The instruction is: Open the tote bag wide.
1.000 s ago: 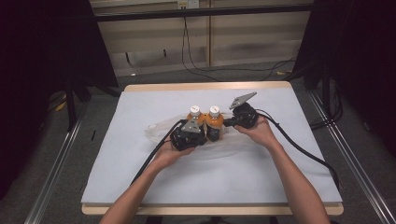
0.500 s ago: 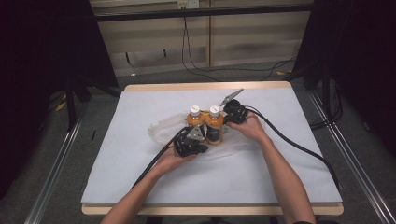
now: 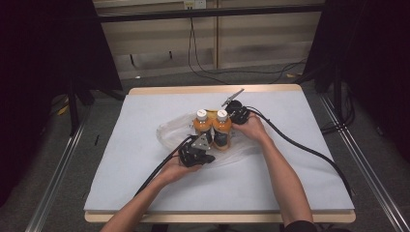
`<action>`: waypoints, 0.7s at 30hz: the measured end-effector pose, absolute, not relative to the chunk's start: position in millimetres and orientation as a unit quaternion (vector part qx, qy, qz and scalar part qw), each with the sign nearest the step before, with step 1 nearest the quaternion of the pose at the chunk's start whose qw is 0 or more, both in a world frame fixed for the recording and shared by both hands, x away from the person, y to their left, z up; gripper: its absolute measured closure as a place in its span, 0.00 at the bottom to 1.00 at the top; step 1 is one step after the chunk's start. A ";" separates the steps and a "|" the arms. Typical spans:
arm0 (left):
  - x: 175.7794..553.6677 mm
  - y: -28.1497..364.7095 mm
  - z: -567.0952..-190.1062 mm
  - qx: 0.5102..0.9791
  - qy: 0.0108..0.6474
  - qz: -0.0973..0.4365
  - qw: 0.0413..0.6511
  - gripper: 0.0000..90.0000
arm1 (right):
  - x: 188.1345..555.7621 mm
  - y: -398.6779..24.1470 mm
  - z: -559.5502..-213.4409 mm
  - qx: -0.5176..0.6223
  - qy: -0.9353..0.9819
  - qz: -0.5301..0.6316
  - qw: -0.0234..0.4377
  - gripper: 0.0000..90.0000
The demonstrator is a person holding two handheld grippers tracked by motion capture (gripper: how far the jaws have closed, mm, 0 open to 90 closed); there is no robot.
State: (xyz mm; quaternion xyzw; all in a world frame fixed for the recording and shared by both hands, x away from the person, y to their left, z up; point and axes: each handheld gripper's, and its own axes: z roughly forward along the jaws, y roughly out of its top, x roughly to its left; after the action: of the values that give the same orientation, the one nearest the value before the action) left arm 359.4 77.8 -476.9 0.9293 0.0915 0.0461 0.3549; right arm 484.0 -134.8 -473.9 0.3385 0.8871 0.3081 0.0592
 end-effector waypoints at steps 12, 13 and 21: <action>341.3 86.5 -476.0 0.932 0.071 0.018 0.356 1.00 | 497.0 -130.4 -475.7 0.371 0.873 0.307 0.075 1.00; 339.7 86.9 -476.6 0.930 0.070 0.017 0.361 1.00 | 498.1 -130.8 -476.0 0.369 0.873 0.308 0.076 1.00; 337.0 89.8 -475.1 0.934 0.057 0.016 0.352 1.00 | 504.8 -124.2 -476.3 0.384 0.867 0.302 0.099 1.00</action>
State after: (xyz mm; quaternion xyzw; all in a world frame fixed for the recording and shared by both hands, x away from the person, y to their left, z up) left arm 337.0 89.8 -475.1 0.9340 0.0574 0.0159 0.3522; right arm 504.8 -124.2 -476.3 0.3842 0.8669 0.3017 0.0989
